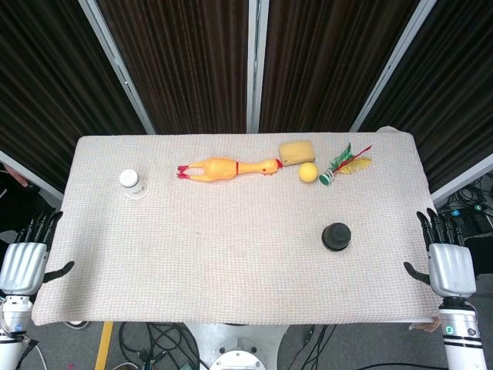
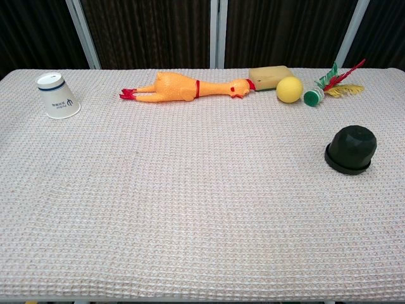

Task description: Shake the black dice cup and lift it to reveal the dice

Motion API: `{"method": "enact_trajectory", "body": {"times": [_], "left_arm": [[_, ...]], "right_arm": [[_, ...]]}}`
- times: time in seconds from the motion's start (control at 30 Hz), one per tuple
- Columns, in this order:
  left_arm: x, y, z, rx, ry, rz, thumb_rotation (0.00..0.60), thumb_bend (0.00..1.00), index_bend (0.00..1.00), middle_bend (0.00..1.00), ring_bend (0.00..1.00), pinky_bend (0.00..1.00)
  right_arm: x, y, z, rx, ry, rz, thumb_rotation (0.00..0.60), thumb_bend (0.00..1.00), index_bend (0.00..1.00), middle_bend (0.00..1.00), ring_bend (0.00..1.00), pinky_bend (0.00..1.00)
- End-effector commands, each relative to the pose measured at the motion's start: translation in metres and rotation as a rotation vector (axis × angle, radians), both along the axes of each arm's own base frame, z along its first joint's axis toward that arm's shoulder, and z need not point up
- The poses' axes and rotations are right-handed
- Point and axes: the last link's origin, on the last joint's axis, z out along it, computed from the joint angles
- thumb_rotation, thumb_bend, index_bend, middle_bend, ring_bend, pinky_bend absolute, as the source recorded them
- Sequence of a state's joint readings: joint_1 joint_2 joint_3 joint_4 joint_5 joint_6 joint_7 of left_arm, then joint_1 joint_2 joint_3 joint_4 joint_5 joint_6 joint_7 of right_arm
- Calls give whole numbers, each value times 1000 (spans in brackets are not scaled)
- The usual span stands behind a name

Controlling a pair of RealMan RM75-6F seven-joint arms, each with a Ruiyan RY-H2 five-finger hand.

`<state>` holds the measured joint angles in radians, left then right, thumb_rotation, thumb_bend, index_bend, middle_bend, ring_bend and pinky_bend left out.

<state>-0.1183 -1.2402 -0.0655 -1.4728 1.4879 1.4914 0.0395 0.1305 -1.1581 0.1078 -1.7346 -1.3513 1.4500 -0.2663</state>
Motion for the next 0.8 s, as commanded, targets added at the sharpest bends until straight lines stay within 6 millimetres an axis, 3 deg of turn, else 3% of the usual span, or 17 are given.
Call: {"method": "enact_trajectory", "body": {"times": [0.03,0.5,0.8], "left_arm": [[0,0,0,4,0,-1,600,133,30,31,0,178],[-1,0,0,-6,-8,4,600,132,30,31,0,179],[-7,-4,-2,-7,-13,15,600,132,30,31,0,179]], "right_arm": [[1,-1,0,1,-10,3,600,53,0,0,0,0],[3,-12,-8,57,-76,-23,600,50,0,3,0,0],[4,-35,-25,122,-108,-46,600,51,0,31,0,0]]}}
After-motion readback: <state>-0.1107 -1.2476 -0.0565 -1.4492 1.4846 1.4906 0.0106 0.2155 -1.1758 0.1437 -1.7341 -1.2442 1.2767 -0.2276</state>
